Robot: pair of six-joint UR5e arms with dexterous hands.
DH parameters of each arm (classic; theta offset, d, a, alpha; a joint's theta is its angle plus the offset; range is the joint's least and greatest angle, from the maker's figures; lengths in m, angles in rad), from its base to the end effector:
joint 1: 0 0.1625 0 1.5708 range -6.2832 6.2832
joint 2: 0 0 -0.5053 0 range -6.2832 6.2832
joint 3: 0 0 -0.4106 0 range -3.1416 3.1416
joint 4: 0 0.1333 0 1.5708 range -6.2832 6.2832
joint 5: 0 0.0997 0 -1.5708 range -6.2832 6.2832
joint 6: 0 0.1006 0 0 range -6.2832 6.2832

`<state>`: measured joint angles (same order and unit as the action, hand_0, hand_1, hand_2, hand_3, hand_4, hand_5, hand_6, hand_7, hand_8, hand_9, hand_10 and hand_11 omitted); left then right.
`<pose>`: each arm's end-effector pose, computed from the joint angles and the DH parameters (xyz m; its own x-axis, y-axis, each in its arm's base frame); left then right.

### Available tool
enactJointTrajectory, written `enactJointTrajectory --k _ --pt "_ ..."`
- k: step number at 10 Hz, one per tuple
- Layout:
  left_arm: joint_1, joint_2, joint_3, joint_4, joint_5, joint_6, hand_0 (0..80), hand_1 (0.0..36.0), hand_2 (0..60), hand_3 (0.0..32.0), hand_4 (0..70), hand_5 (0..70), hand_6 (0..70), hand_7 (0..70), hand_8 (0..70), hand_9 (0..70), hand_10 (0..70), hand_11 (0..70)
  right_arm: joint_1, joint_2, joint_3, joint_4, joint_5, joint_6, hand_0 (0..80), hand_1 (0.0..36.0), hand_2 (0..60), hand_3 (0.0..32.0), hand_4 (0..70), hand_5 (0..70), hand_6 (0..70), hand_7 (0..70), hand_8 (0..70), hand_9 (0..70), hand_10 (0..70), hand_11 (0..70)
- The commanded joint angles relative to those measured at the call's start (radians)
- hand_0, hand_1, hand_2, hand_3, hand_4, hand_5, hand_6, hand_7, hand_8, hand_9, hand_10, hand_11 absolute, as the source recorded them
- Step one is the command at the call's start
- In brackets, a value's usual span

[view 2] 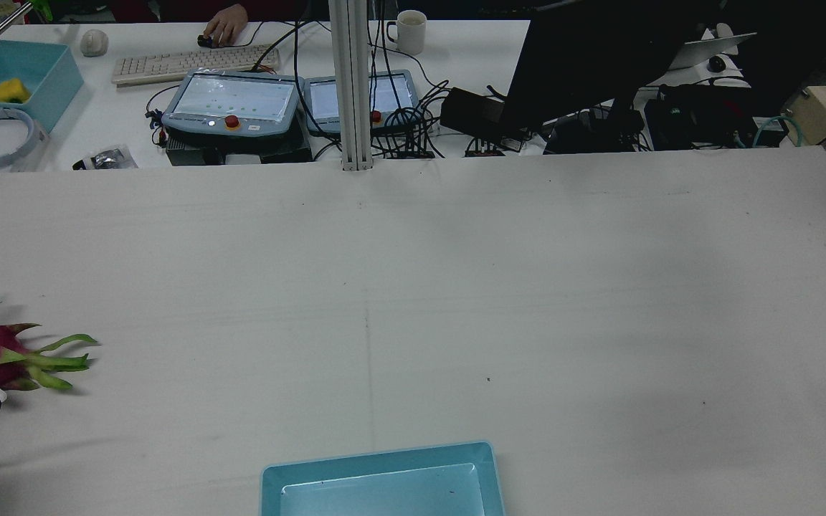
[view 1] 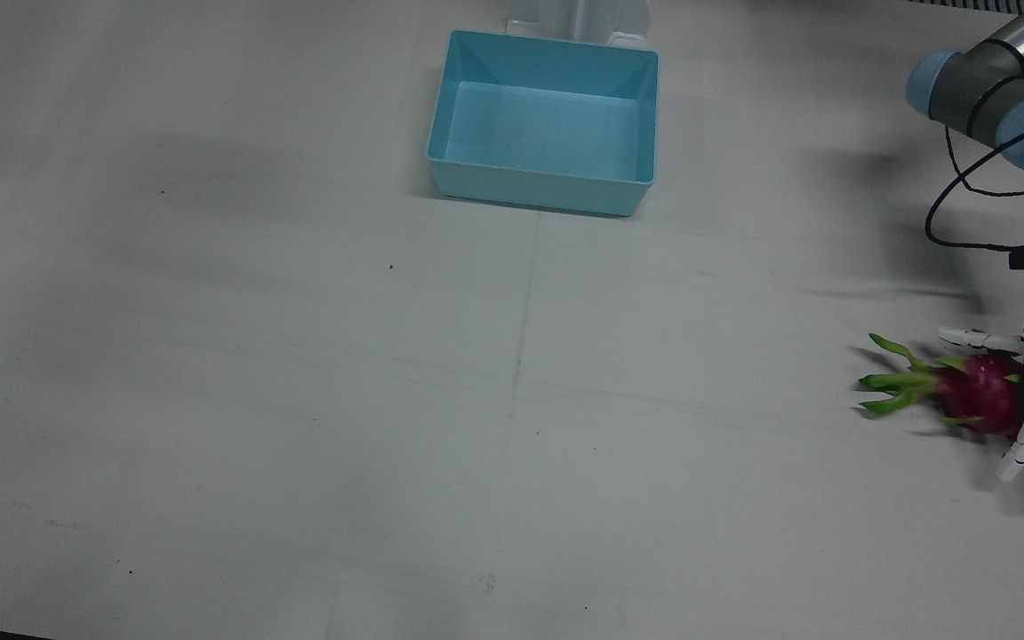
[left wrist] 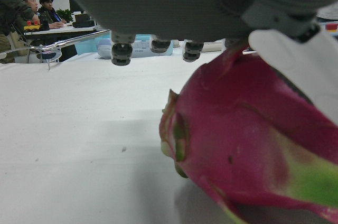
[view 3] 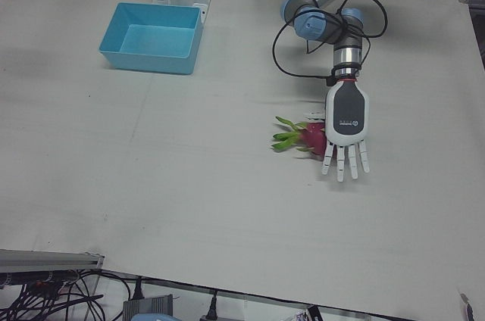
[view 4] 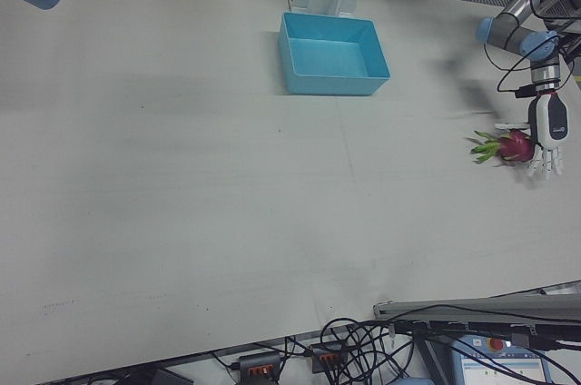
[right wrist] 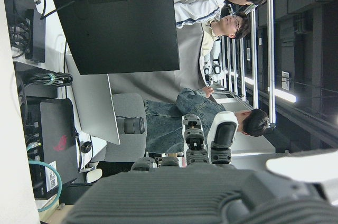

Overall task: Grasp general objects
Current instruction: 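Adjust the left hand grip around the dragon fruit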

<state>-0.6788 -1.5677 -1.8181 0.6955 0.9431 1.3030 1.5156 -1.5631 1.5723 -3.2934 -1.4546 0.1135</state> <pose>0.2113 -0.4176 0.6937 0.0840 -0.3430 -0.9356 0.9766 0.2151 0.0089 0.1172 -0.5064 0.7769 -0.9925 -0.0755 -0.0957 0.1052 -0.1342 -0.9853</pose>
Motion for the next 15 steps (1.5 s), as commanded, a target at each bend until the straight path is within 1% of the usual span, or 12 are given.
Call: enactJointTrajectory --k 1,2,3,4,5,6,8,9,10,11,13,15 --pt "0.001 0.003 -0.007 -0.001 -0.049 -0.005 48.6 17.8 14.3 3.8 0.0 12.0 0.0 11.2 4.6 0.8 0.3 1.6 0.0 0.0 0.0 0.0 0.0 0.0 0.0 0.0 0.0 0.0 0.0 0.0 0.0 0.0 0.0 0.0 0.0 0.0" --pt "0.001 0.003 -0.006 -0.001 -0.049 -0.005 46.0 14.2 19.7 0.0 14.1 20.9 0.0 14.5 6.0 1.5 2.5 4.3 0.0 0.0 0.0 0.0 0.0 0.0 0.0 0.0 0.0 0.0 0.0 0.0 0.0 0.0 0.0 0.0 0.0 0.0" --pt "0.002 0.003 -0.004 -0.002 -0.049 -0.005 40.7 9.3 25.2 0.0 36.6 32.0 1.2 19.8 10.3 2.5 6.7 9.3 0.0 0.0 0.0 0.0 0.0 0.0 0.0 0.0 0.0 0.0 0.0 0.0 0.0 0.0 0.0 0.0 0.0 0.0" --pt "0.002 0.003 -0.003 -0.002 -0.049 -0.005 43.6 8.9 18.5 0.0 37.8 32.2 3.0 22.6 12.6 3.4 7.9 11.1 0.0 0.0 0.0 0.0 0.0 0.0 0.0 0.0 0.0 0.0 0.0 0.0 0.0 0.0 0.0 0.0 0.0 0.0" --pt "0.001 0.003 0.002 -0.002 -0.049 -0.005 44.2 8.8 16.7 0.0 37.8 32.2 4.2 24.8 12.5 4.8 8.6 12.2 0.0 0.0 0.0 0.0 0.0 0.0 0.0 0.0 0.0 0.0 0.0 0.0 0.0 0.0 0.0 0.0 0.0 0.0" --pt "0.001 0.003 0.003 -0.002 -0.05 -0.005 45.7 8.2 11.2 0.0 38.8 32.0 5.2 26.8 13.2 6.2 9.1 13.0 0.0 0.0 0.0 0.0 0.0 0.0 0.0 0.0 0.0 0.0 0.0 0.0 0.0 0.0 0.0 0.0 0.0 0.0" --pt "0.001 0.003 -0.001 -0.002 -0.07 -0.005 45.5 7.5 9.2 0.0 38.2 31.8 5.4 27.4 13.9 6.6 9.4 13.2 0.0 0.0 0.0 0.0 -0.001 0.0 0.0 0.0 0.0 0.0 0.0 0.0 0.0 0.0 0.0 0.0 0.0 0.0" --pt "-0.001 0.003 -0.006 -0.001 -0.07 -0.005 46.0 8.7 12.1 0.0 38.0 32.5 7.9 31.3 15.8 10.8 13.3 19.2 0.0 0.0 0.0 0.0 -0.001 0.0 0.0 0.0 0.0 0.0 0.0 0.0 0.0 0.0 0.0 0.0 0.0 0.0" --pt "-0.002 0.003 -0.007 -0.001 -0.072 -0.007 46.7 9.2 11.5 0.0 38.2 34.7 12.5 38.9 19.8 19.3 20.0 29.0 0.0 0.0 0.0 0.0 0.0 0.0 0.0 0.0 0.0 0.0 0.0 0.0 0.0 0.0 0.0 0.0 0.0 0.0" --pt "-0.005 0.003 -0.01 -0.001 -0.072 -0.008 47.7 6.7 0.0 0.0 38.8 35.4 12.7 38.2 21.1 20.9 22.0 31.8 0.0 0.0 0.0 0.0 0.0 0.0 0.0 0.0 0.0 0.0 0.0 0.0 0.0 0.0 0.0 0.0 0.0 0.0" --pt "-0.008 0.005 -0.027 0.006 -0.072 -0.008 47.4 3.5 0.0 0.0 38.1 34.0 12.2 37.5 22.0 20.4 22.0 31.6 0.0 0.0 0.0 0.0 0.0 0.0 0.0 0.0 0.0 0.0 0.0 0.0 0.0 0.0 0.0 0.0 0.0 0.0" --pt "-0.007 0.005 -0.033 0.007 -0.072 -0.008 47.1 0.6 0.0 0.0 35.4 31.5 11.1 36.9 21.3 19.2 21.2 30.4 0.0 0.0 0.0 0.0 0.0 0.0 0.0 0.0 0.0 0.0 0.0 0.0 0.0 0.0 0.0 0.0 0.0 0.0"
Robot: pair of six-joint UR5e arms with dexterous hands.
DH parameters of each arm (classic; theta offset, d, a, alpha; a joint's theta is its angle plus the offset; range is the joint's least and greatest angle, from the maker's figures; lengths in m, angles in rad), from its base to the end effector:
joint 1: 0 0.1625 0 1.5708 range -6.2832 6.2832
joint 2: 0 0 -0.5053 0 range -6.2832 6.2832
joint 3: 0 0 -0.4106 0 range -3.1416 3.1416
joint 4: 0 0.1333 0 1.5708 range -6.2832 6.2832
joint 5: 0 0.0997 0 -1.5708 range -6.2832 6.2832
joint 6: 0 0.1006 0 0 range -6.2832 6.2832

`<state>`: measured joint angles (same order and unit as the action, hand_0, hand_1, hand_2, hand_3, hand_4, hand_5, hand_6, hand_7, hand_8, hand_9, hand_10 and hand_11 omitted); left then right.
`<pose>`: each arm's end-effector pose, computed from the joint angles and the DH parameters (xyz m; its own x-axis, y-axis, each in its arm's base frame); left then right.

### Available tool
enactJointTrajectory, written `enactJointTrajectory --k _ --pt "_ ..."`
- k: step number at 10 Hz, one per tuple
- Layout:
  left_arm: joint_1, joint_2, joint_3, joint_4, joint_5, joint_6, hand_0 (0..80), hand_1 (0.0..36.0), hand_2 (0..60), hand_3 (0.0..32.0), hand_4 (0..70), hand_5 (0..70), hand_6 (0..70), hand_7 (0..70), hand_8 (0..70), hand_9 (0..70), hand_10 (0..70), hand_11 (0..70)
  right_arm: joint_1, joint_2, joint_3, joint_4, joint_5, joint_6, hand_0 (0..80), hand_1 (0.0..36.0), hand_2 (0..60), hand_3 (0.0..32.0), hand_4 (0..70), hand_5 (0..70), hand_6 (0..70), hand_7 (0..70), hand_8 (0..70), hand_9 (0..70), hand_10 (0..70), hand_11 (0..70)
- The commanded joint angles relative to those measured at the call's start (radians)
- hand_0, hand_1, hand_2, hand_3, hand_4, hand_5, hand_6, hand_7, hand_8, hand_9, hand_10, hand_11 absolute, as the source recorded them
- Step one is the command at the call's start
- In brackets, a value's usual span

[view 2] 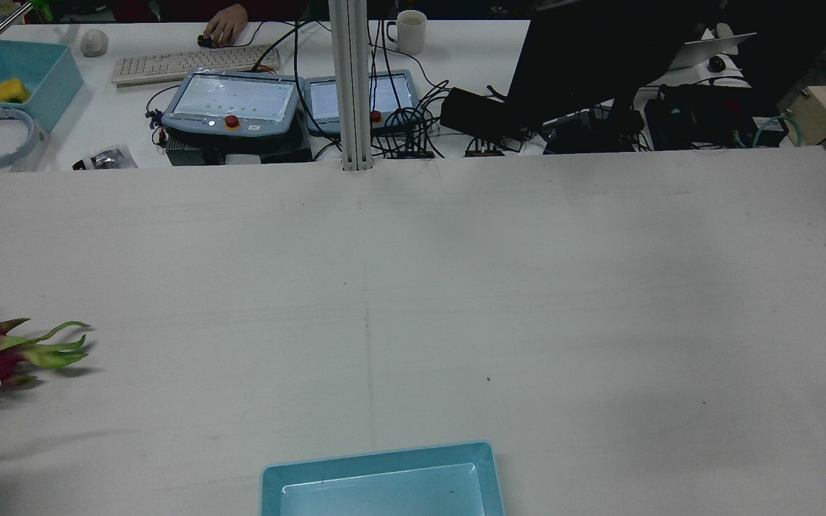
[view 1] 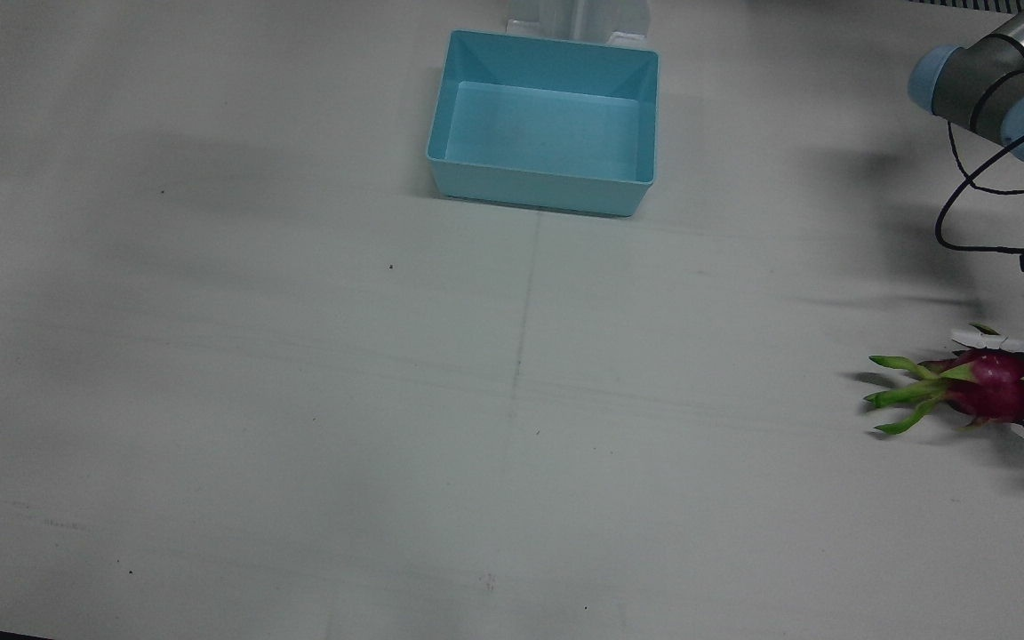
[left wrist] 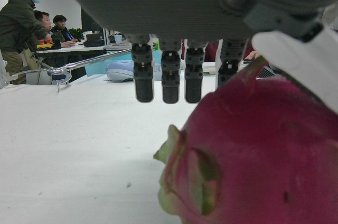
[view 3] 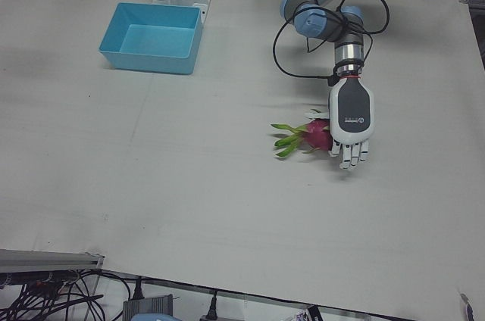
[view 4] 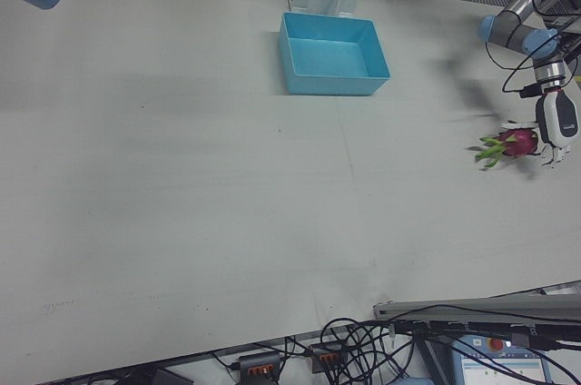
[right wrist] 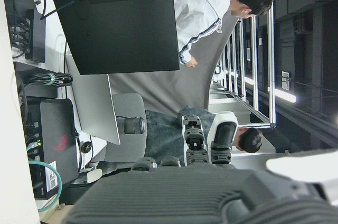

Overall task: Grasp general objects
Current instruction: 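Adjust the left hand grip around the dragon fruit, then lift the dragon fruit with the left hand off the table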

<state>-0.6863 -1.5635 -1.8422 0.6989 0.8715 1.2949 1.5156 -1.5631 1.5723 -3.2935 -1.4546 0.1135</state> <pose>0.1998 -0.4197 0.6835 0.0584 -0.3173 -0.9465 0.9899 0.1410 0.0138 0.1172 -0.5064 0.7769 -0.9925 -0.0755 -0.0957 0.1052 -0.1343 -0.9853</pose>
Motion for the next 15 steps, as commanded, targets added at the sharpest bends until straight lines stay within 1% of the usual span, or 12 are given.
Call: enactJointTrajectory --k 1,2,3,4,5,6,8,9,11,13,14,15 --pt "-0.001 0.0 -0.009 0.004 0.0 0.0 47.5 0.1 0.0 0.0 35.8 31.2 11.3 37.1 21.1 19.2 21.2 30.4 0.0 0.0 0.0 0.0 -0.001 0.0 0.0 0.0 0.0 0.0 0.0 0.0 0.0 0.0 0.0 0.0 0.0 0.0" --pt "-0.006 0.0 -0.011 0.004 0.001 -0.02 48.0 0.0 0.0 0.0 36.5 31.1 11.4 36.7 21.1 19.2 21.8 31.2 0.0 0.0 0.0 0.0 0.0 0.0 0.0 0.0 0.0 0.0 0.0 0.0 0.0 0.0 0.0 0.0 0.0 0.0" --pt "-0.009 0.0 -0.011 0.022 0.0 -0.107 48.7 0.0 0.0 0.0 38.9 30.5 11.6 37.2 21.4 19.5 22.0 31.4 0.0 0.0 0.0 0.0 0.0 0.0 0.0 0.0 0.0 0.0 0.0 0.0 0.0 0.0 0.0 0.0 0.0 0.0" --pt "-0.007 -0.007 -0.044 0.074 0.0 -0.168 48.3 0.0 0.0 0.0 41.8 30.6 11.9 38.4 22.6 20.2 21.3 30.0 0.0 0.0 0.0 0.0 0.0 0.0 0.0 0.0 0.0 0.0 0.0 0.0 0.0 0.0 0.0 0.0 0.0 0.0" --pt "-0.006 -0.012 -0.096 0.121 0.0 -0.196 48.0 0.0 0.0 0.0 43.5 32.4 12.5 39.3 23.2 20.6 21.4 29.9 0.0 0.0 0.0 0.0 0.0 0.0 0.0 0.0 0.0 0.0 0.0 0.0 0.0 0.0 0.0 0.0 0.0 0.0" --pt "-0.012 -0.012 -0.116 0.135 0.0 -0.239 47.5 0.0 0.0 0.0 43.4 33.3 12.3 38.9 23.6 20.6 21.7 30.3 0.0 0.0 0.0 0.0 0.0 0.0 0.0 0.0 0.0 0.0 0.0 0.0 0.0 0.0 0.0 0.0 0.0 0.0" --pt "-0.056 -0.056 -0.111 0.184 0.001 -0.348 48.0 0.0 0.0 0.0 48.3 35.3 13.6 39.3 24.1 21.2 22.0 30.8 0.0 0.0 0.0 0.0 0.0 0.0 0.0 0.0 0.0 0.0 0.0 0.0 0.0 0.0 0.0 0.0 0.0 0.0" --pt "-0.09 -0.088 -0.111 0.194 0.003 -0.399 49.6 0.0 0.0 0.0 54.4 38.3 15.1 40.4 25.5 22.9 23.3 32.7 0.0 0.0 0.0 0.0 0.0 0.0 0.0 0.0 0.0 0.0 0.0 0.0 0.0 0.0 0.0 0.0 0.0 0.0" --pt "-0.174 -0.093 -0.118 0.18 0.004 -0.509 54.5 0.0 0.0 0.0 64.5 45.3 19.3 42.9 28.4 28.3 28.3 40.0 0.0 0.0 0.0 0.0 0.0 0.0 0.0 0.0 0.0 0.0 0.0 0.0 0.0 0.0 0.0 0.0 0.0 0.0" --pt "-0.183 -0.122 -0.124 0.156 0.009 -0.645 57.4 0.0 0.0 0.0 65.5 52.1 22.2 43.5 31.3 34.4 34.4 48.2 0.0 0.0 0.002 0.0 0.0 0.0 0.0 0.0 0.0 0.0 0.0 0.0 0.0 0.0 0.0 0.0 0.0 0.0" --pt "-0.182 -0.136 -0.126 0.146 0.014 -0.701 59.7 0.0 0.0 0.0 65.1 59.2 25.9 45.4 33.1 38.0 38.3 53.3 0.0 0.0 0.002 0.0 -0.001 0.0 0.0 0.0 0.0 0.0 0.0 0.0 0.0 0.0 0.0 0.0 0.0 0.0" --pt "-0.18 -0.15 -0.13 0.145 0.018 -0.729 60.7 0.0 0.0 0.0 65.0 62.2 27.4 44.9 32.9 39.4 40.7 56.7 0.002 0.0 0.002 0.0 0.0 0.0 0.0 0.0 0.0 0.0 0.0 0.0 0.0 0.0 0.0 0.0 0.0 0.0"
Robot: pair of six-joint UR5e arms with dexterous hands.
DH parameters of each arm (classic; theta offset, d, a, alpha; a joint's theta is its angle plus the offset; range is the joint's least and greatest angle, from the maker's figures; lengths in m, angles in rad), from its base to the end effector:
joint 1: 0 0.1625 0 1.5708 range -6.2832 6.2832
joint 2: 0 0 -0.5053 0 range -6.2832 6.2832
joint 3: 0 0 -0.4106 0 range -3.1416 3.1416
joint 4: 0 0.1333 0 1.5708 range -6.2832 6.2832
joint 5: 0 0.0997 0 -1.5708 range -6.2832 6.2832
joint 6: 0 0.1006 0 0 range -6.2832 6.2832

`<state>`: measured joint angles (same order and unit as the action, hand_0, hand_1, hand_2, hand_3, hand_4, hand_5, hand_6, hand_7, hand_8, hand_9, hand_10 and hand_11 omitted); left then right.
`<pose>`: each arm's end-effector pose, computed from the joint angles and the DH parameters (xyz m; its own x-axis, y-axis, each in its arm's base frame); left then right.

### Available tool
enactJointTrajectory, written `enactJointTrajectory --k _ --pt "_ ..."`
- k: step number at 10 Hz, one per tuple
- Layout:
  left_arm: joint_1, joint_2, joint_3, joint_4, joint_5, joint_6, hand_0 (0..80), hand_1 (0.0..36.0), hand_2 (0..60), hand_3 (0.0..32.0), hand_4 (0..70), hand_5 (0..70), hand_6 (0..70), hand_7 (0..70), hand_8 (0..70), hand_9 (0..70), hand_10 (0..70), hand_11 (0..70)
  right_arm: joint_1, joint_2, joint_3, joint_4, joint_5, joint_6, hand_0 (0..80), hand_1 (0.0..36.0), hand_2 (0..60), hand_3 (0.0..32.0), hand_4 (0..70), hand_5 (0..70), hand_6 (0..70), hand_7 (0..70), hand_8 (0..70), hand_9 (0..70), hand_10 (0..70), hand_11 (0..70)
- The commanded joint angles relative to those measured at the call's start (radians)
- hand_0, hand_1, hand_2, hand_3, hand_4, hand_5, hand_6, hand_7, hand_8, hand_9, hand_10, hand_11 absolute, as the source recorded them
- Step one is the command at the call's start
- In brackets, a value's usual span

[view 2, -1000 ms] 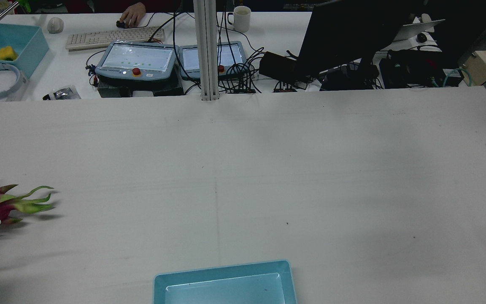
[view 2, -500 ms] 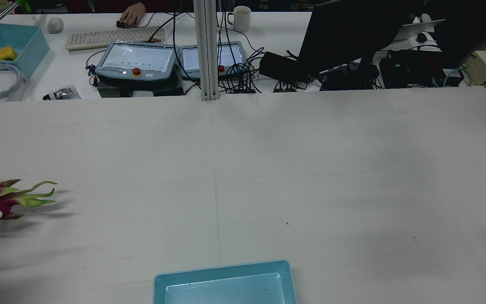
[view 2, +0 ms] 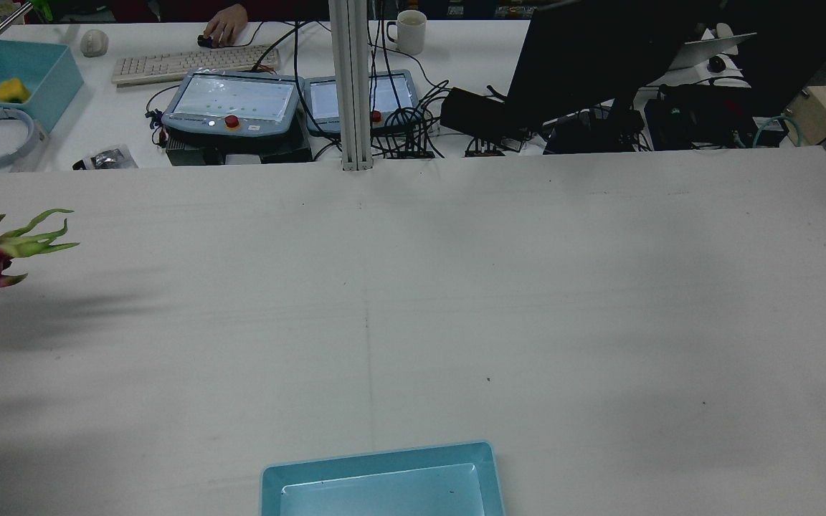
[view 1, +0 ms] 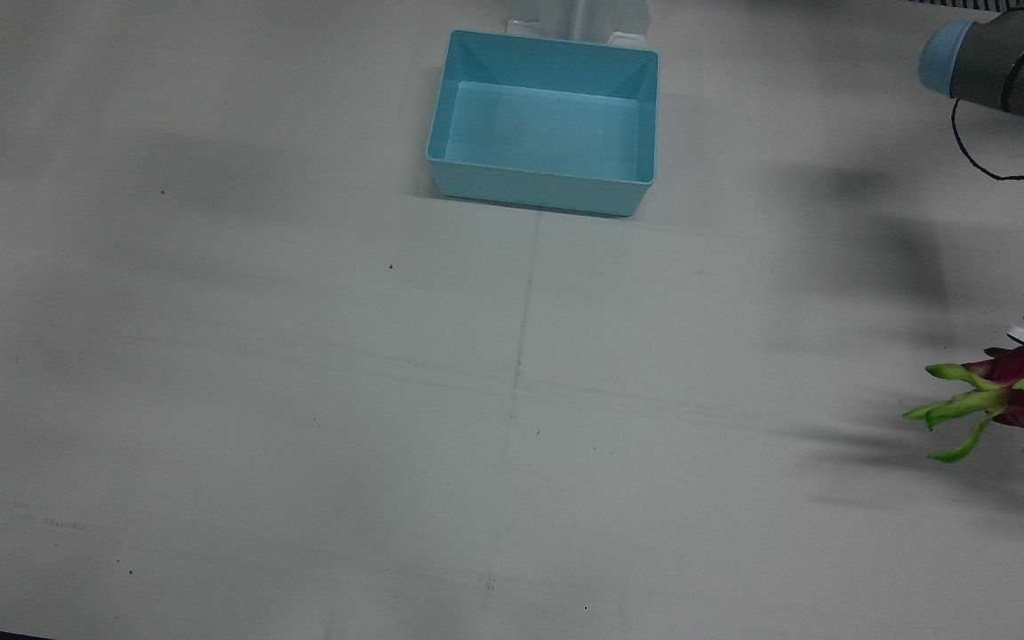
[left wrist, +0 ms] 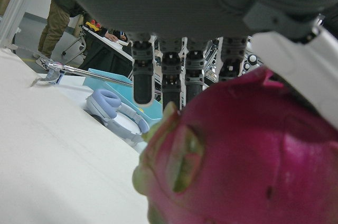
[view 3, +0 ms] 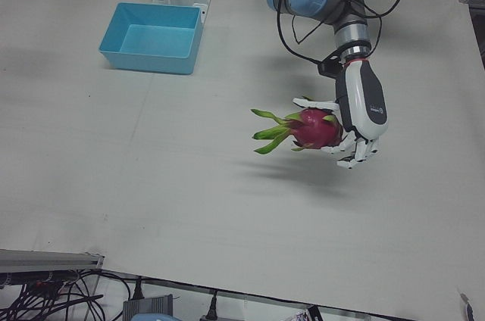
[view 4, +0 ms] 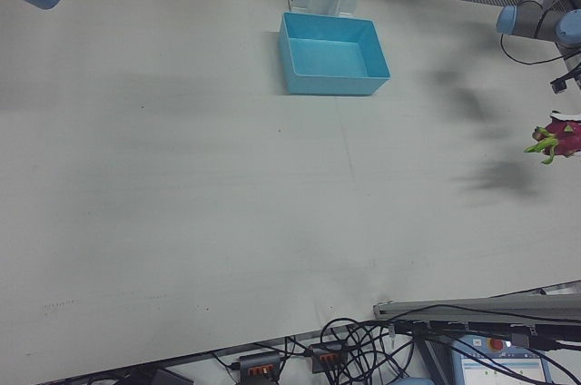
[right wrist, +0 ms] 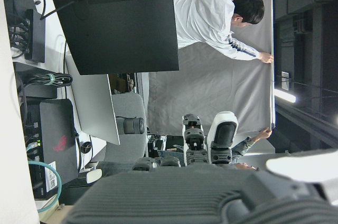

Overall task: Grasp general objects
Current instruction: 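Lift the dragon fruit with the left hand off the table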

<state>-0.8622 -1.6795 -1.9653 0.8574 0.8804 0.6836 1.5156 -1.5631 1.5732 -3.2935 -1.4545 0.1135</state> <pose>0.1447 -0.4722 0.5872 -0.6127 -0.2037 -0.7636 0.7902 -0.1737 -0.5877 0.1172 -0.5065 0.7765 -0.9925 -0.0755 -0.0958 0.1053 -0.1334 -0.9855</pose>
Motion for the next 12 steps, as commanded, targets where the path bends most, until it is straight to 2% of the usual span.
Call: enactJointTrajectory --k 1,3,6,10,12 --pt "0.002 -0.06 -0.014 -0.014 0.011 -0.128 60.6 0.0 0.0 0.0 67.5 64.5 29.2 44.7 33.4 39.9 41.6 58.0 0.002 0.0 0.001 0.0 0.0 0.0 0.0 0.0 0.0 0.0 0.0 0.0 0.0 0.0 0.0 0.0 0.0 0.0" --pt "-0.006 -0.145 -0.015 -0.023 0.108 -0.133 58.0 0.0 0.0 0.0 70.0 64.4 30.5 44.1 33.7 39.0 39.3 54.6 0.001 0.0 0.001 0.0 0.0 0.0 0.0 0.0 0.0 0.0 0.0 0.0 0.0 0.0 0.0 0.0 0.0 0.0" --pt "-0.001 -0.262 -0.024 -0.043 0.187 -0.134 56.9 0.0 0.0 0.0 70.0 64.5 32.2 46.5 35.4 39.0 37.0 51.5 0.002 0.0 0.001 0.0 -0.001 0.0 0.0 0.0 0.0 0.0 0.0 0.0 0.0 0.0 0.0 0.0 0.0 0.0" --pt "0.009 -0.272 -0.024 -0.268 0.377 -0.148 56.3 0.0 0.0 0.0 70.0 62.6 33.5 49.6 36.3 38.1 36.2 50.2 0.0 0.0 0.001 0.0 0.0 0.0 0.0 0.0 0.0 0.0 0.0 0.0 0.0 0.0 0.0 0.0 0.0 0.0" --pt "0.014 -0.272 -0.027 -0.361 0.486 -0.15 56.8 0.0 0.0 0.0 70.0 57.8 33.0 52.9 32.8 37.0 34.9 48.6 0.0 0.0 0.001 0.0 0.0 0.0 0.0 0.0 0.0 0.0 0.0 0.0 0.0 0.0 0.0 0.0 0.0 0.0"
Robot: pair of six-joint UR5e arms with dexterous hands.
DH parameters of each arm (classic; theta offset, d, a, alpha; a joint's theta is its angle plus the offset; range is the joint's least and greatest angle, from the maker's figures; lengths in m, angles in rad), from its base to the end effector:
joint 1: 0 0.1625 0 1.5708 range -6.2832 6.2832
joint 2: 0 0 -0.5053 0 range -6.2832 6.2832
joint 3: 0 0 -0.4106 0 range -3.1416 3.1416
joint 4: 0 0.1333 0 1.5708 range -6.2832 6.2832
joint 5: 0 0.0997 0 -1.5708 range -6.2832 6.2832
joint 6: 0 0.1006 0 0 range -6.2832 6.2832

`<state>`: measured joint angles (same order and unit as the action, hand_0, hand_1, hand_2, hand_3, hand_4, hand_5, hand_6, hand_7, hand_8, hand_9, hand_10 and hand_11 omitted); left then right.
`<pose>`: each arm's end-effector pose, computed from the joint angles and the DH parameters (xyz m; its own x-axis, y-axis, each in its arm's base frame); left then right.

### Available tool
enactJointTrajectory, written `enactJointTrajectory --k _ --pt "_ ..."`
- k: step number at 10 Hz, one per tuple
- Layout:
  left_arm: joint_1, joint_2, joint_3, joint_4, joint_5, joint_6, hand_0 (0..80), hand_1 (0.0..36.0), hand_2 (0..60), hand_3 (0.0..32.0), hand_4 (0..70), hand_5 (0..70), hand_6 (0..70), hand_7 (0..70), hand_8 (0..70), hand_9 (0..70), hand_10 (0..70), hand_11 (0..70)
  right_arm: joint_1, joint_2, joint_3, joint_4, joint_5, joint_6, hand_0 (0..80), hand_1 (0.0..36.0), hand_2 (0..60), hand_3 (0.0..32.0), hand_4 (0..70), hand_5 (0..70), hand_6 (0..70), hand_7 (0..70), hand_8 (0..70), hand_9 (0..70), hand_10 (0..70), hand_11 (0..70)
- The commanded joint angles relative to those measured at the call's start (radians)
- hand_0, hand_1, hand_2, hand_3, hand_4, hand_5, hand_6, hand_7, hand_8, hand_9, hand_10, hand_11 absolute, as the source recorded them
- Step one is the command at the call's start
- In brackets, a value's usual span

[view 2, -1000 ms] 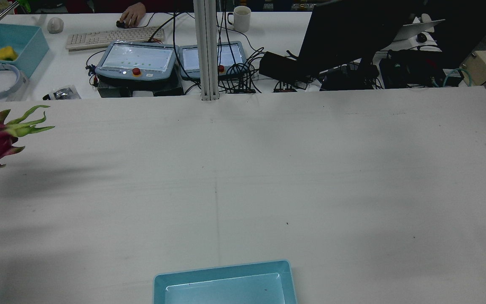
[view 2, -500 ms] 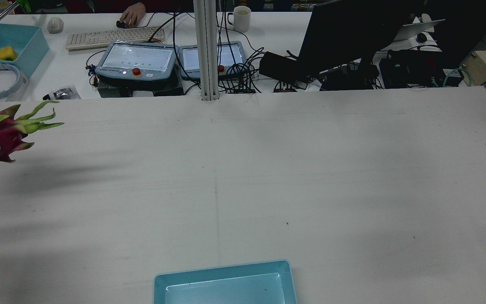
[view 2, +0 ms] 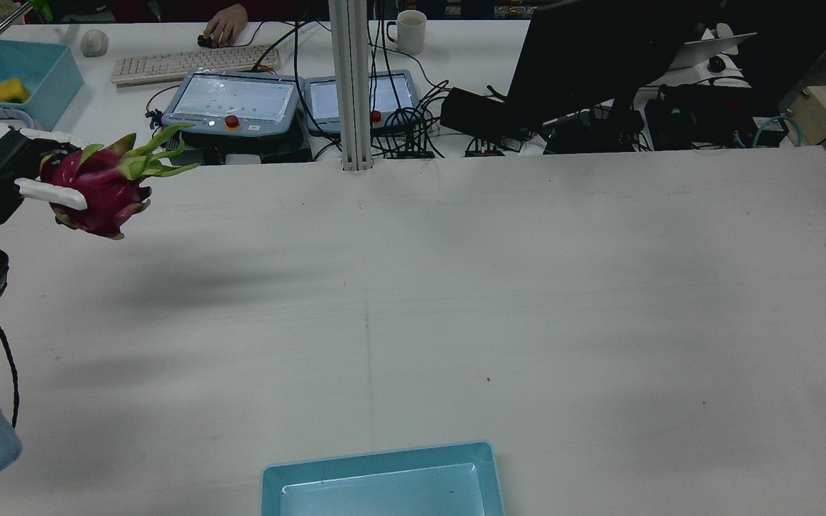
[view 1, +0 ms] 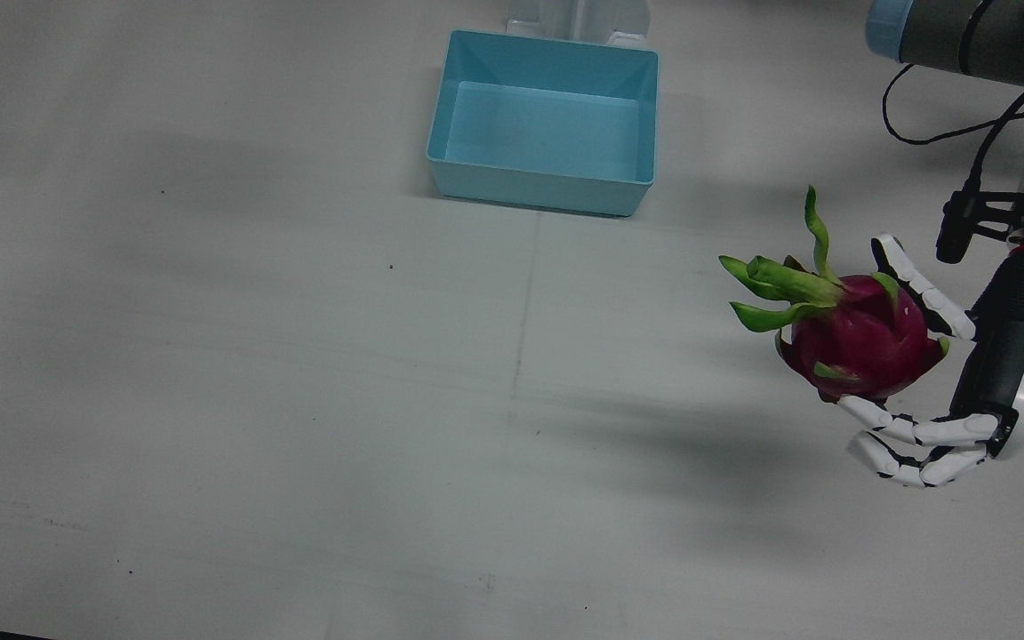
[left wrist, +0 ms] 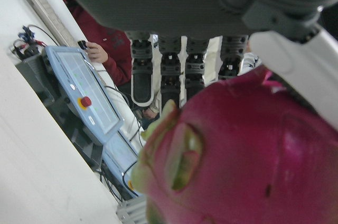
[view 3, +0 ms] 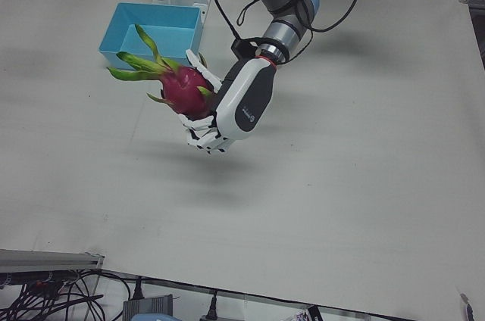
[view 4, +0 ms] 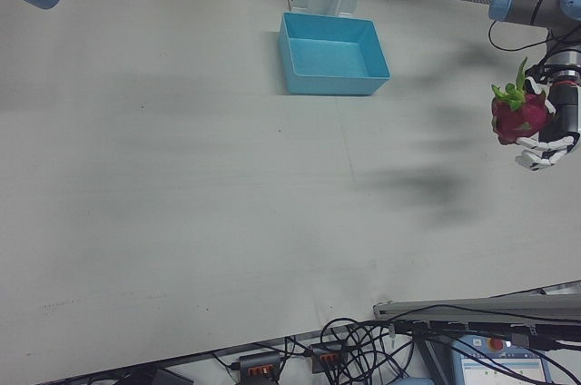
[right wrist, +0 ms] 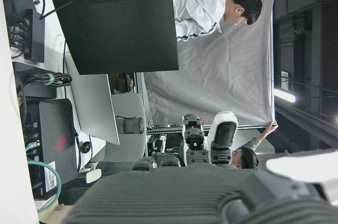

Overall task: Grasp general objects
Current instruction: 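Lift the dragon fruit with the left hand off the table, then carry the dragon fruit with the left hand over the blue tray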

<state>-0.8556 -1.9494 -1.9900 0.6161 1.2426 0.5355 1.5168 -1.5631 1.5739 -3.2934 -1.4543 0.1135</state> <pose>0.2586 -0.5505 0.4189 -0.8539 -0.2584 -0.4518 0.3688 0.3120 -0.8756 0.1178 -0.5065 0.7761 -0.9924 -0.0768 -0.0959 0.1055 -0.1325 -0.9856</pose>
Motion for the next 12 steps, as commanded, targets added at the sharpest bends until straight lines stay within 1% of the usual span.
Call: enactJointTrajectory --k 1,2,3,4,5,6,7,8,9,10,11,12 --pt "0.019 -0.003 -0.042 -0.121 0.156 -0.002 56.6 0.0 0.0 0.0 70.0 55.1 32.5 53.8 30.3 35.8 33.0 46.4 -0.001 0.0 0.0 0.0 0.0 0.0 0.0 0.0 0.0 0.0 0.0 0.0 0.0 0.0 0.0 0.0 0.0 0.0" --pt "0.035 -0.005 -0.077 -0.115 0.162 -0.005 56.1 0.0 0.0 0.0 70.0 54.2 32.8 55.4 30.0 36.3 32.0 45.0 0.0 0.0 0.0 0.0 0.0 0.0 0.0 0.0 0.0 0.0 0.0 0.0 0.0 0.0 0.0 0.0 0.0 0.0" --pt "0.084 -0.005 -0.084 -0.119 0.188 -0.049 56.6 0.0 0.0 0.0 70.0 54.9 34.3 57.8 29.7 36.5 31.1 44.0 -0.001 0.0 0.0 0.0 0.0 0.0 0.0 0.0 0.0 0.0 0.0 0.0 0.0 0.0 0.0 0.0 0.0 0.0" --pt "0.139 -0.005 -0.104 -0.128 0.189 -0.06 57.8 0.0 0.0 0.0 70.0 56.3 36.0 60.1 29.8 36.7 30.0 42.5 -0.001 0.0 0.0 0.0 0.0 0.0 0.0 0.0 0.0 0.0 0.0 0.0 0.0 0.0 0.0 0.0 0.0 0.0" --pt "0.194 -0.008 -0.116 -0.131 0.189 -0.062 57.1 0.0 0.0 0.0 70.0 56.1 36.3 60.9 29.5 36.4 29.2 41.4 -0.001 0.0 0.0 0.0 0.0 0.0 0.0 0.0 0.0 0.0 0.0 0.0 0.0 0.0 0.0 0.0 0.0 0.0" --pt "0.249 -0.034 -0.118 -0.136 0.189 -0.062 54.1 0.0 0.0 0.0 70.0 51.3 35.1 61.3 24.9 32.7 26.9 38.3 -0.001 0.0 0.0 0.0 0.0 0.0 0.0 0.0 0.0 0.0 0.0 0.0 0.0 0.0 0.0 0.0 0.0 0.0" --pt "0.294 -0.061 -0.118 -0.128 0.181 -0.06 55.1 0.0 0.0 0.0 70.0 52.0 35.6 61.8 23.7 32.5 26.5 37.8 -0.001 0.0 -0.002 0.0 0.0 0.0 0.0 0.0 0.0 0.0 0.0 0.0 0.0 0.0 0.0 0.0 0.0 0.0" --pt "0.34 -0.086 -0.119 -0.116 0.176 -0.058 55.4 0.0 0.0 0.0 70.0 52.3 36.5 64.0 24.1 33.3 26.2 37.5 -0.001 0.0 -0.002 0.0 0.0 0.0 0.0 0.0 0.0 0.0 0.0 0.0 0.0 0.0 0.0 0.0 0.0 0.0" --pt "0.375 -0.132 -0.119 -0.081 0.17 -0.049 55.1 0.0 0.0 0.0 70.0 51.0 37.0 66.8 24.4 34.2 25.8 36.9 -0.001 0.0 -0.002 0.0 0.0 0.0 0.0 0.0 0.0 0.0 0.0 0.0 0.0 0.0 0.0 0.0 0.0 0.0" --pt "0.41 -0.173 -0.119 -0.041 0.141 -0.048 56.1 0.0 0.0 0.0 70.0 51.4 37.1 67.7 23.7 33.8 25.2 36.1 -0.001 0.0 -0.002 0.0 0.0 0.0 0.0 0.0 0.0 0.0 0.0 0.0 0.0 0.0 0.0 0.0 0.0 0.0" --pt "0.455 -0.183 -0.116 -0.035 0.123 -0.046 57.2 0.4 0.0 0.0 70.0 51.9 37.3 68.5 23.2 33.4 24.7 35.4 -0.001 0.0 -0.002 0.0 -0.001 0.0 0.0 0.0 0.0 0.0 0.0 0.0 0.0 0.0 0.0 0.0 0.0 0.0" --pt "0.511 -0.2 -0.109 -0.032 0.094 -0.045 58.0 1.5 0.0 0.0 70.0 52.6 38.0 70.0 22.4 32.7 24.3 34.9 -0.001 0.0 0.0 0.0 0.0 0.0 0.0 0.0 0.0 0.0 0.0 0.0 0.0 0.0 0.0 0.0 0.0 0.0"
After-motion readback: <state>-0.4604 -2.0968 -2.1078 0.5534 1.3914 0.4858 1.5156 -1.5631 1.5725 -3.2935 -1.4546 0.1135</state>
